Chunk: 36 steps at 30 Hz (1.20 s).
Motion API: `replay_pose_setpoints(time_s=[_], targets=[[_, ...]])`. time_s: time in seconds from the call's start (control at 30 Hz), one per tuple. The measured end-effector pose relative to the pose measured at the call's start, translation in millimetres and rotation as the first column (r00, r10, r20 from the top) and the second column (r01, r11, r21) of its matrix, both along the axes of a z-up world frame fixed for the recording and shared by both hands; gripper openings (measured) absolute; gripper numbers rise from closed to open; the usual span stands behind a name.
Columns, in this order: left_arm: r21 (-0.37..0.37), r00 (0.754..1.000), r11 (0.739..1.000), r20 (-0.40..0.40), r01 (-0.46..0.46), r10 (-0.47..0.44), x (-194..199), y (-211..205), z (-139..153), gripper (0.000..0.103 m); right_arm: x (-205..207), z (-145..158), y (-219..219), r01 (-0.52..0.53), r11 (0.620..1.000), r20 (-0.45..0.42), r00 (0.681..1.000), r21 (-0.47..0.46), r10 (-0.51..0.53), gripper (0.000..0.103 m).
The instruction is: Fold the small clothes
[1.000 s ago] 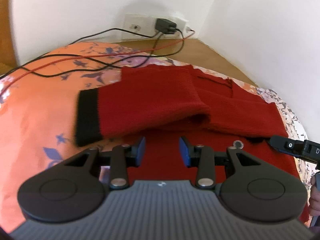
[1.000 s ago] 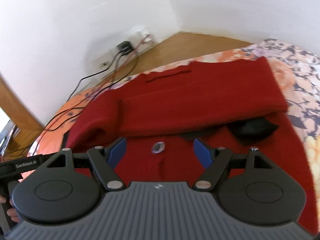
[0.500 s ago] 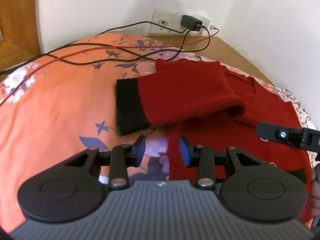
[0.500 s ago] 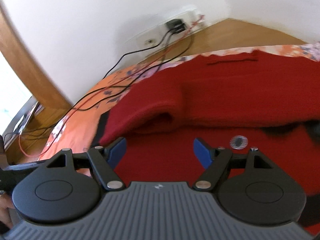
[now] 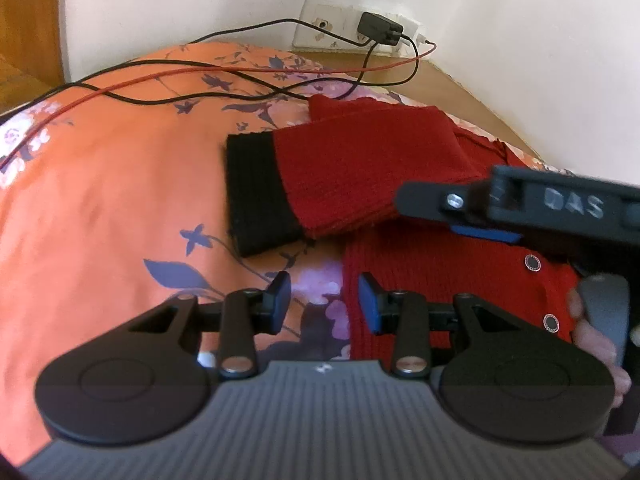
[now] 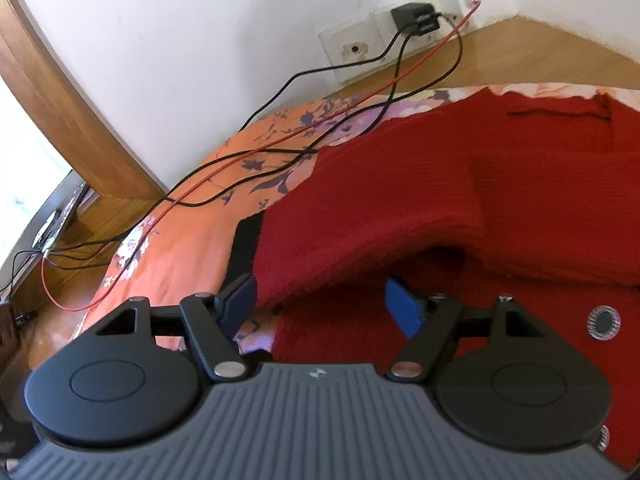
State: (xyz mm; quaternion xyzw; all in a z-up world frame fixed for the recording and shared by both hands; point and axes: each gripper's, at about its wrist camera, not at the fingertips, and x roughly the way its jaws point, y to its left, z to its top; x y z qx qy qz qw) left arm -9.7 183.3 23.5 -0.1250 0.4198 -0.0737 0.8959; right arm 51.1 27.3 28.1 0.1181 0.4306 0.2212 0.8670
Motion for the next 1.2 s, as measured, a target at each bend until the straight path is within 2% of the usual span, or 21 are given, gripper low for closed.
replay_pose_setpoints(time_s=[0.07,0.13,0.17,0.23,0.3,0.6,0.87,1.0,1.2], targets=[[-0.001,1.000,1.000,-0.002,0.002,-0.002,0.8,0.5,-1.1,0.039,6.6,-4.5,5.7,-0.006,1.000,-0.014,1.000,-0.001,0.006,0.063],[-0.005,1.000,1.000,-0.005,0.003,-0.003,1.8,1.0,-1.8,0.039,13.2,-11.0,9.8,-0.004,1.000,-0.037,0.999,0.001,0.004,0.047],[-0.006,1.000,1.000,-0.005,0.003,-0.004,2.1,0.8,-1.8,0.039,16.2,-14.2,10.7,0.000,1.000,-0.050,0.999,0.006,0.000,0.043],[-0.007,1.000,1.000,-0.002,0.007,-0.007,2.5,0.7,-1.4,0.039,19.4,-18.5,10.5,0.004,1.000,-0.068,0.998,0.028,-0.002,0.022],[-0.008,1.000,1.000,0.001,0.010,-0.010,2.2,0.3,-0.6,0.039,19.5,-17.5,9.0,0.005,0.999,-0.062,0.998,0.045,-0.002,0.013],[-0.016,0.998,0.999,0.047,0.037,-0.036,0.8,-7.3,10.6,0.039,10.4,26.3,-21.5,0.088,0.986,0.063,0.993,0.144,-0.098,0.009],[-0.016,0.995,0.997,0.071,0.073,-0.071,6.3,-18.0,12.9,0.039,-2.2,57.9,-74.3,0.219,0.951,0.149,0.956,0.218,-0.254,0.009],[-0.019,0.992,0.995,0.080,0.099,-0.097,11.5,-25.1,12.2,0.039,-7.2,54.6,-102.2,0.297,0.924,0.140,0.932,0.239,-0.336,0.009],[-0.017,0.988,0.991,0.088,0.133,-0.131,21.1,-35.3,9.8,0.039,-7.7,26.4,-133.6,0.403,0.887,0.073,0.901,0.225,-0.427,0.009]])
